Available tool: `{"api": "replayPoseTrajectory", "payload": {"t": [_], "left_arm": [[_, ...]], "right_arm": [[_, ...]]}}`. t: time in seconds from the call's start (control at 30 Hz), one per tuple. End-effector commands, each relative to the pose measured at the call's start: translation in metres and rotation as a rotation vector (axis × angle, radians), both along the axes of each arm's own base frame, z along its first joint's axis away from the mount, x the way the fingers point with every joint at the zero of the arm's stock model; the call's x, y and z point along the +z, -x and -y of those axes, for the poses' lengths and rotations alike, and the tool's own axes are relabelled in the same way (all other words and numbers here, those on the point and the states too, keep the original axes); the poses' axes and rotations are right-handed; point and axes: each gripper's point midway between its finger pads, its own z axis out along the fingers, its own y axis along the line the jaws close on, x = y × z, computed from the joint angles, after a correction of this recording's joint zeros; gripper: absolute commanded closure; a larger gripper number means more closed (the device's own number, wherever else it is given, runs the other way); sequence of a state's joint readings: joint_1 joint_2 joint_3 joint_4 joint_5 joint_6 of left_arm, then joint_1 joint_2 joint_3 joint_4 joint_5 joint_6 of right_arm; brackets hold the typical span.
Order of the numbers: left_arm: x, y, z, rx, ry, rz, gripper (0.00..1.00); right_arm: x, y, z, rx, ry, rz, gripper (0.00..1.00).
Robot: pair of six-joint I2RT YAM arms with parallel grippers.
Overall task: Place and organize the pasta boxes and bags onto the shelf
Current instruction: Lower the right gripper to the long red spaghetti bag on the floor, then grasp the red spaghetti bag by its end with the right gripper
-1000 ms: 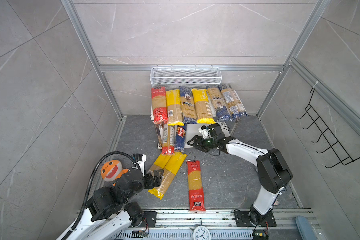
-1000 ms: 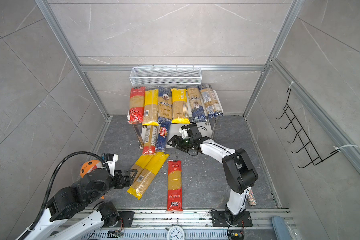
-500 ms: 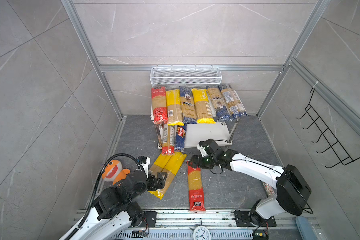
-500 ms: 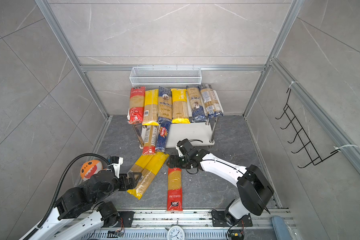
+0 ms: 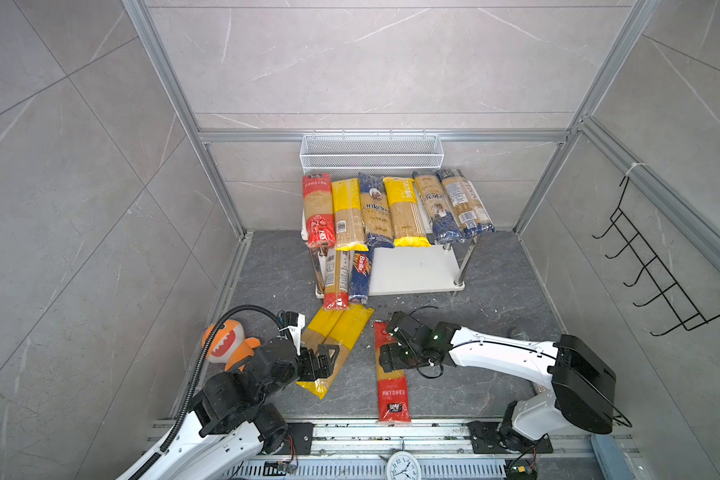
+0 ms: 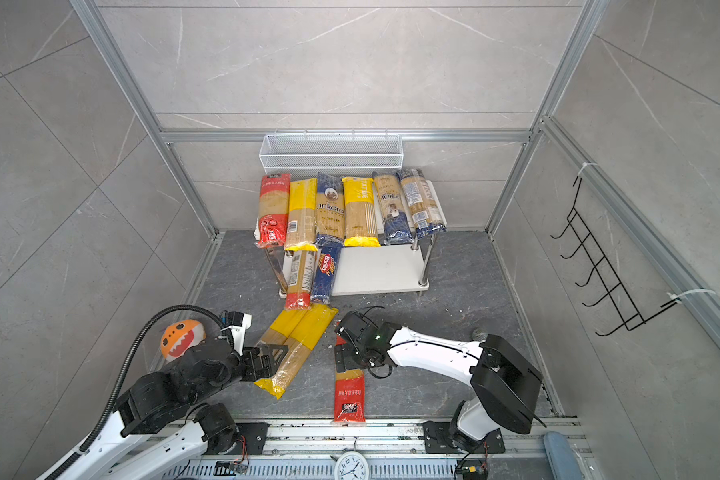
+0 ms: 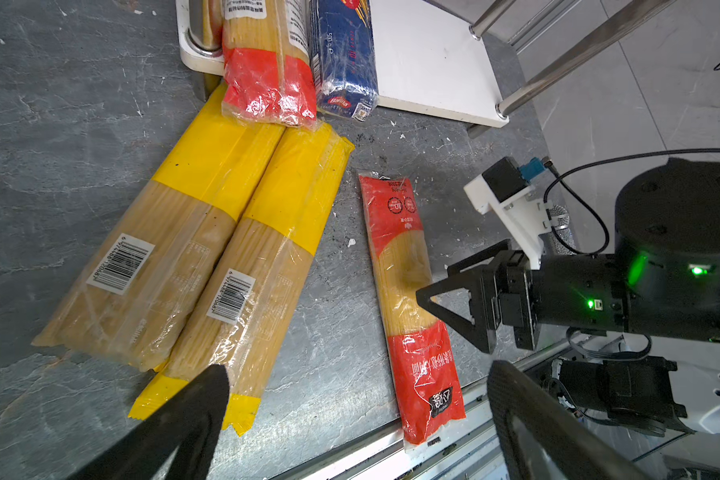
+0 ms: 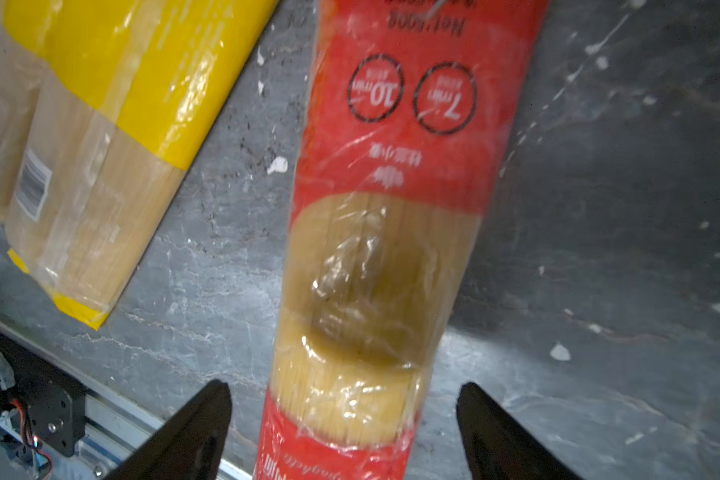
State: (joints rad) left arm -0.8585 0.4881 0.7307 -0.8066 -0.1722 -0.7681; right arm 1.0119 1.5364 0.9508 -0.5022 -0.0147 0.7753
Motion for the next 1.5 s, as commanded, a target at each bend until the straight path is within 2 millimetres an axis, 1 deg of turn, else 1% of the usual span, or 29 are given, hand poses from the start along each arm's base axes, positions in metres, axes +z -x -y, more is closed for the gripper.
{"api": "replayPoseTrajectory", "payload": {"t": [0.0,0.13,0.33,0.6,0.93,1.0,1.1,1.17,1.23,1.47], "left_arm": [[0.004,-0.001,0.002,-0.001,0.028,0.015,0.0],[0.003,-0.001,0.003,-0.003,0.026,0.012,0.0],[0.004,-0.001,0.001,0.001,0.023,0.014,0.0],[0.003,0.0,-0.002,0.009,0.016,0.015,0.0],[0.004,0.002,-0.005,0.01,0.012,0.017,0.0],[0.003,0.002,-0.006,0.013,0.012,0.016,0.0],[0.002,0.003,-0.007,0.016,0.011,0.013,0.0],[0.002,0.004,-0.009,0.019,0.012,0.011,0.0],[0.001,0.005,-0.011,0.022,0.009,0.014,0.0],[0.002,0.003,-0.011,0.025,0.008,0.02,0.0]], "right_arm": [[-0.019,0.01,0.009,-0.022,0.099,-0.017,0.11],[-0.033,0.015,0.009,-0.016,0.141,-0.037,0.11],[-0.049,0.016,0.007,-0.013,0.195,-0.06,0.12],[-0.056,0.016,-0.002,-0.009,0.201,-0.07,0.12],[-0.067,0.016,-0.007,-0.011,0.209,-0.089,0.14],[-0.07,0.016,-0.007,-0.011,0.21,-0.094,0.16],[-0.076,0.018,-0.009,-0.013,0.206,-0.107,0.22],[-0.078,0.018,-0.012,-0.018,0.187,-0.112,0.23],[-0.081,0.017,-0.011,-0.032,0.189,-0.114,0.27],[-0.074,0.001,0.003,-0.054,0.231,-0.079,0.28]]}}
